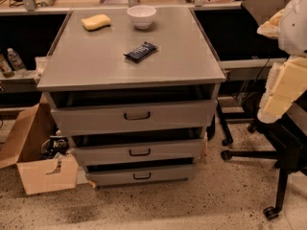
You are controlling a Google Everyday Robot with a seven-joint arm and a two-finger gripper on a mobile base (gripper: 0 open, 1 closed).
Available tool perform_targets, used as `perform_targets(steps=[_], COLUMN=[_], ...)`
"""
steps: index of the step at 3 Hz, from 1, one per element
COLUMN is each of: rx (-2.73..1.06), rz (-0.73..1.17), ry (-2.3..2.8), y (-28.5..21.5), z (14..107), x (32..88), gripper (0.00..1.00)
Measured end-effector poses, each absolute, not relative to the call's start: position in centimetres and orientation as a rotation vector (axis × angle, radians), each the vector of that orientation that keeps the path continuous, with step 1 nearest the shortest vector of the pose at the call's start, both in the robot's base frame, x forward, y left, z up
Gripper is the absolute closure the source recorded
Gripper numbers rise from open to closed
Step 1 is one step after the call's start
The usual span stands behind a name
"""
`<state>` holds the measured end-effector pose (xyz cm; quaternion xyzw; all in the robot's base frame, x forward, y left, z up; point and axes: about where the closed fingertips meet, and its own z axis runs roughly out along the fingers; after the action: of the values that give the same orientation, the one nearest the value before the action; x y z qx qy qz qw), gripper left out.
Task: Open middle drawer
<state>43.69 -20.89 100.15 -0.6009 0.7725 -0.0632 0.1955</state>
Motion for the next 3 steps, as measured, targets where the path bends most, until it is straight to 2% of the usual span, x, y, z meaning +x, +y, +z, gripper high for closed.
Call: perform_targets(steps=[1,3], rx=[-1.689,-1.822], rz=[-0.184,-0.033], ry=[2.163,2.124], y=[-20.7,-17.5], z=[99.7,86.7], x=[43.8,45.6], gripper=[0.00,0.00])
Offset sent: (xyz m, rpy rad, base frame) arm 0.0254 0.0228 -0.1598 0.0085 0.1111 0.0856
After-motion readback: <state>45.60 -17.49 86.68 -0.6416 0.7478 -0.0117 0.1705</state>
